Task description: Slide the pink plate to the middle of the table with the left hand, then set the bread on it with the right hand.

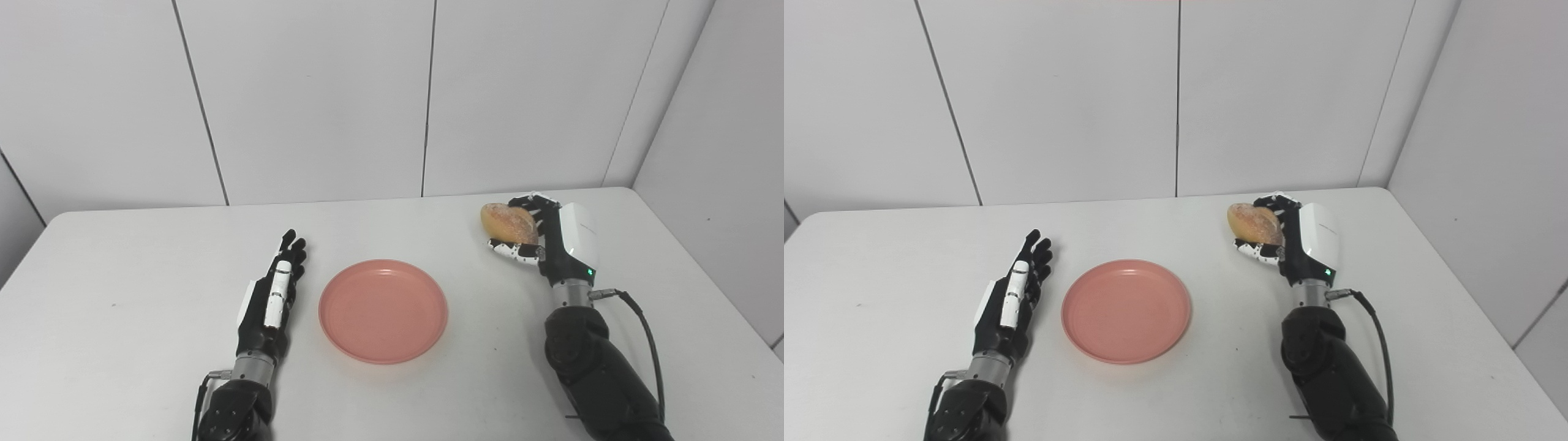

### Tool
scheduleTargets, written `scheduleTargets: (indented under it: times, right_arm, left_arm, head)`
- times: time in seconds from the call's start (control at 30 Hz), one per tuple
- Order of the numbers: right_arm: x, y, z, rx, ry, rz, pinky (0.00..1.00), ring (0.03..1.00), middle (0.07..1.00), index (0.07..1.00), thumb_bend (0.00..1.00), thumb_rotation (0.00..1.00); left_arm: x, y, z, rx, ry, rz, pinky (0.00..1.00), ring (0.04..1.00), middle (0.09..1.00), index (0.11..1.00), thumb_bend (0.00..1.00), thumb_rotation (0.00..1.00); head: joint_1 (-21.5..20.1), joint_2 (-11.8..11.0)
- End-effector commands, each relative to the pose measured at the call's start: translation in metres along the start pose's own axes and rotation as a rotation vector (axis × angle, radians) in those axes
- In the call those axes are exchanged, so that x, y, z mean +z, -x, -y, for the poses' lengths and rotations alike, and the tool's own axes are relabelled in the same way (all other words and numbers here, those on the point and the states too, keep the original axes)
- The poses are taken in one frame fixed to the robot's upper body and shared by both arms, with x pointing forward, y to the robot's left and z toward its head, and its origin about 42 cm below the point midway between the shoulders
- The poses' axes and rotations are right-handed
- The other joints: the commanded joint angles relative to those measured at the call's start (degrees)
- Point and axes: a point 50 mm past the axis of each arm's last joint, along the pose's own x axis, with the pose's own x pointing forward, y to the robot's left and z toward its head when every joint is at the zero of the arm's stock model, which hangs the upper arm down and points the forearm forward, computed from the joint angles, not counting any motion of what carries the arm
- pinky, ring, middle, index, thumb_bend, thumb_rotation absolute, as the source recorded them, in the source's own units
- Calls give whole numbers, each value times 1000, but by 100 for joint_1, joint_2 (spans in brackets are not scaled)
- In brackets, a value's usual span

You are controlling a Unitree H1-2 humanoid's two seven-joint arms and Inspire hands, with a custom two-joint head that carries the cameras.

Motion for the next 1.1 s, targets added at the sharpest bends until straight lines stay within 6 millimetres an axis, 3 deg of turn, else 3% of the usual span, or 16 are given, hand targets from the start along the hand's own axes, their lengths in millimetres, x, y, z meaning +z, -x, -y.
scheduleTargets:
  times: [0.0,0.17,0.3,0.8,1.07]
  right_arm:
    - [30,-9,5,-16,-72,95,432,500,555,495,495,130]
    - [63,9,-5,38,-131,150,399,476,553,495,495,128]
    - [80,23,-13,88,-176,172,434,493,560,495,496,124]
    - [107,46,-38,214,-248,224,434,501,562,494,495,124]
    - [106,55,-52,296,-215,237,424,507,573,495,494,124]
  left_arm:
    - [-2,4,4,0,-3,7,1000,983,969,958,355,1000]
    - [-2,5,4,-2,-8,8,1000,980,968,957,352,1000]
    - [-2,7,5,-3,-12,3,1000,975,963,953,347,1000]
    - [-1,9,13,-13,-52,-6,985,962,945,927,366,1000]
    - [0,9,15,-22,-46,-9,1000,975,962,944,378,1000]
  head:
    - [39,-21]
    - [70,-77]
    - [91,-101]
    - [258,72]
    - [322,188]
